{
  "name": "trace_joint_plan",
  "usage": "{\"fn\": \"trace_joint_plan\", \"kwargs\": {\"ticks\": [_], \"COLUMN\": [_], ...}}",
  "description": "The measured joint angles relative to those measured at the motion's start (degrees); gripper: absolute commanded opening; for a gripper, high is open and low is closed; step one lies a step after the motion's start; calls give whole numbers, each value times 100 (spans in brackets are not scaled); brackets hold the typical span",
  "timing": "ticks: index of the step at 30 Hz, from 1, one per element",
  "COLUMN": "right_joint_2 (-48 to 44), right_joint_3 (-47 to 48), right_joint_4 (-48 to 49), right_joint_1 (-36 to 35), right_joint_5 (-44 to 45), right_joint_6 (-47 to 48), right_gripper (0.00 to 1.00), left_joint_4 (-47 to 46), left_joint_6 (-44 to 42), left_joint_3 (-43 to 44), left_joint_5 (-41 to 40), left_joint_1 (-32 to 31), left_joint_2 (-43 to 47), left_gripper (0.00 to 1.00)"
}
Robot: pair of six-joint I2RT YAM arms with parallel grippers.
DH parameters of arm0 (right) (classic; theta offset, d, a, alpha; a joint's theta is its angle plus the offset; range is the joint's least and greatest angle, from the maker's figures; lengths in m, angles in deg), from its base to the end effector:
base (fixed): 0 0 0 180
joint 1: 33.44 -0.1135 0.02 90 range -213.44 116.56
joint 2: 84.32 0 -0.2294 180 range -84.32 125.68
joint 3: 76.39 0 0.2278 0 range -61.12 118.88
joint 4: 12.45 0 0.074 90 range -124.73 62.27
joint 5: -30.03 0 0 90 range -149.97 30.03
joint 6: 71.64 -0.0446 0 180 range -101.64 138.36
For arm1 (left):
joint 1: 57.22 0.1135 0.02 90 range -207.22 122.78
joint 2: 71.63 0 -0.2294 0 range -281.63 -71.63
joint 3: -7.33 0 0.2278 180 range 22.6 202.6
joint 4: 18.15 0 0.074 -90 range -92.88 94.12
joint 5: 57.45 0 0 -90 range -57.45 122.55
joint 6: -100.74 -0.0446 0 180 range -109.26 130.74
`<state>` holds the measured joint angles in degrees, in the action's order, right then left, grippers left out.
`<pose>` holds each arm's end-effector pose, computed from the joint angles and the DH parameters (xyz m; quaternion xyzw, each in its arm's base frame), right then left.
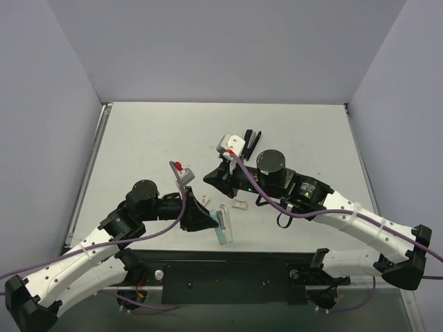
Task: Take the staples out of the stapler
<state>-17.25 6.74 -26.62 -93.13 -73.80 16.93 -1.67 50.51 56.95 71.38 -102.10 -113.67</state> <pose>0.1254 0.2357 0.3917 -0.4116 0.5609 0.4348 0.5718 0.1098 -0.1489 0.2803 0.2478 0.7063 -0.5996 0.2833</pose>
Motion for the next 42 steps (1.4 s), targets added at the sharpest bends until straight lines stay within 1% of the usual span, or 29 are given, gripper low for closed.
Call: {"fn": "trace_joint_plan", "kwargs": {"ticks": [3,6,8,11,16,20,23,26,32,36,42], "right_joint_2": [-50,-262,-446,-776,-1167,-1228,-1228,-1228,-1228,-1228,-1202], "right_joint_3": [-72,-295,-442,-682,-1001,-1167,-1294,-1453,-1650,-1860,-2065], "right_joint_4": [120,151,146,127,59,-149,-297,-446,-634,-651,-699], "right_joint_1": [2,13,59,330,850,870,870,870,870,872,876], "right_joint_5": [31,273,498,909,1456,1733,1845,1928,1947,1941,1797], "right_joint_6": [-2,-7,-48,-238,-638,-852,-942,-1045,-1191,-1279,-1451], "right_gripper": [0,0,0,0,0,0,0,0,0,0,0], "left_joint_4": [247,516,723,1086,1799,2406,2787,3132,3762,4203,4782], "left_joint_6": [-103,-225,-339,-553,-979,-1309,-1497,-1674,-2105,-2356,-2583], "left_joint_3": [24,142,317,721,1698,2470,2992,3547,4732,5431,6323], "left_joint_5": [-225,-588,-872,-1342,-2448,-3311,-3705,-3838,-3842,-3773,-3683], "left_joint_1": [-2,-2,-2,-2,-2,24,136,428,1095,1344,1530], "left_joint_2": [37,68,59,-76,-809,-1624,-2229,-2870,-4260,-5241,-6620], "left_gripper": [0,0,0,0,0,0,0,0,0,0,0]}}
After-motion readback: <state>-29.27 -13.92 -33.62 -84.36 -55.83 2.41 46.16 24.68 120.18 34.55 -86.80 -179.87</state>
